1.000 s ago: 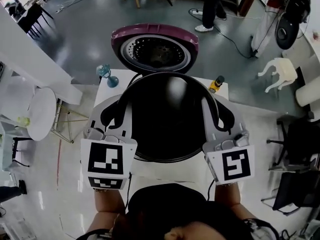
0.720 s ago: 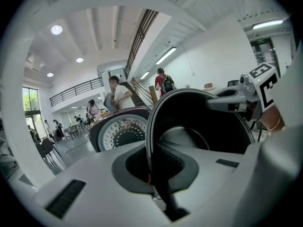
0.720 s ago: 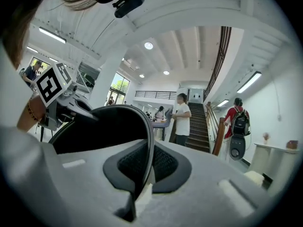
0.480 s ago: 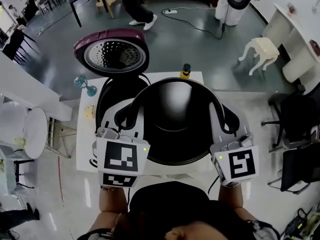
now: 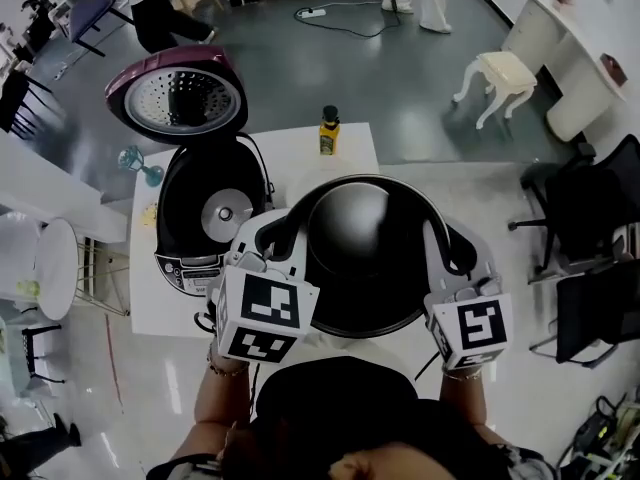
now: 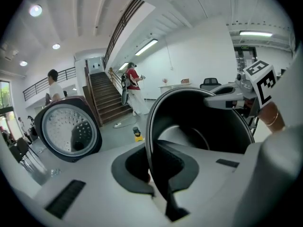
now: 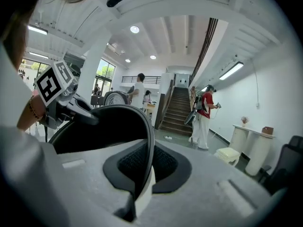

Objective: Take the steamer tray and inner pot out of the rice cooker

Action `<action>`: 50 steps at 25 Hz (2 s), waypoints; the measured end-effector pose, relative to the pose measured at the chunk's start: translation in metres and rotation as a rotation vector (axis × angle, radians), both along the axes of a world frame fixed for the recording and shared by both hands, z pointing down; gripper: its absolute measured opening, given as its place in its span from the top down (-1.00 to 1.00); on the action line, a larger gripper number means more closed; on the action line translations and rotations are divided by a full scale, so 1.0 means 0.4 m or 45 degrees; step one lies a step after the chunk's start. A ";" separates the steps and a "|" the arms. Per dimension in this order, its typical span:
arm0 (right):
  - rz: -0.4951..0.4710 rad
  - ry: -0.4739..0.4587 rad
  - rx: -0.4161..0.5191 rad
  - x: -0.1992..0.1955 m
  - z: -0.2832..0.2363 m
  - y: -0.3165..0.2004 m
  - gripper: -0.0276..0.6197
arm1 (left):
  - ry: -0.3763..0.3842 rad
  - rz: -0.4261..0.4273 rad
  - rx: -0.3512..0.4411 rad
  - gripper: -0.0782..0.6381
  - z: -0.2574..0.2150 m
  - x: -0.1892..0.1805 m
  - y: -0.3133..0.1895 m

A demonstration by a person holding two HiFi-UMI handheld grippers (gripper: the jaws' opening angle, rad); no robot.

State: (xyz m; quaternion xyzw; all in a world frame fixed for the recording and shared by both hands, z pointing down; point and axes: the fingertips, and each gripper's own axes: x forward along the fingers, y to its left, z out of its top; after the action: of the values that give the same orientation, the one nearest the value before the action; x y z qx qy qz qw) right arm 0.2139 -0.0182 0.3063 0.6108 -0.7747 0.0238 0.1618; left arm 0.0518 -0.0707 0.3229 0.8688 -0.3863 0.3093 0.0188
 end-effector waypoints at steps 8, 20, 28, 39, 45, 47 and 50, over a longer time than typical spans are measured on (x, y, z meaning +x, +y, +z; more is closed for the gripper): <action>-0.017 -0.070 -0.260 0.004 0.188 0.080 0.87 | -0.063 -0.033 -0.262 0.76 0.200 0.009 0.100; -0.090 -0.121 -0.510 0.003 0.405 0.095 0.87 | -0.136 -0.087 -0.523 0.76 0.416 -0.003 0.150; -0.152 -0.168 -0.620 -0.002 0.546 0.051 0.87 | -0.191 -0.121 -0.619 0.76 0.538 -0.012 0.127; -0.232 -0.190 -0.712 -0.013 0.624 -0.006 0.86 | -0.206 -0.161 -0.689 0.75 0.608 -0.022 0.096; -0.244 -0.191 -0.694 -0.010 0.630 -0.031 0.86 | -0.201 -0.182 -0.670 0.75 0.614 -0.020 0.071; -0.248 -0.190 -0.694 -0.009 0.631 -0.036 0.86 | -0.193 -0.189 -0.670 0.75 0.615 -0.020 0.068; -0.251 -0.184 -0.691 -0.008 0.628 -0.039 0.86 | -0.161 -0.197 -0.670 0.75 0.612 -0.019 0.065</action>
State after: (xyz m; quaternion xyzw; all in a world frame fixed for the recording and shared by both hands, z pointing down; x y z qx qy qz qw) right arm 0.2107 -0.0339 0.5577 0.4637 -0.8051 0.2577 0.2653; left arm 0.0442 -0.0447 0.5675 0.7808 -0.3583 0.4503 0.2433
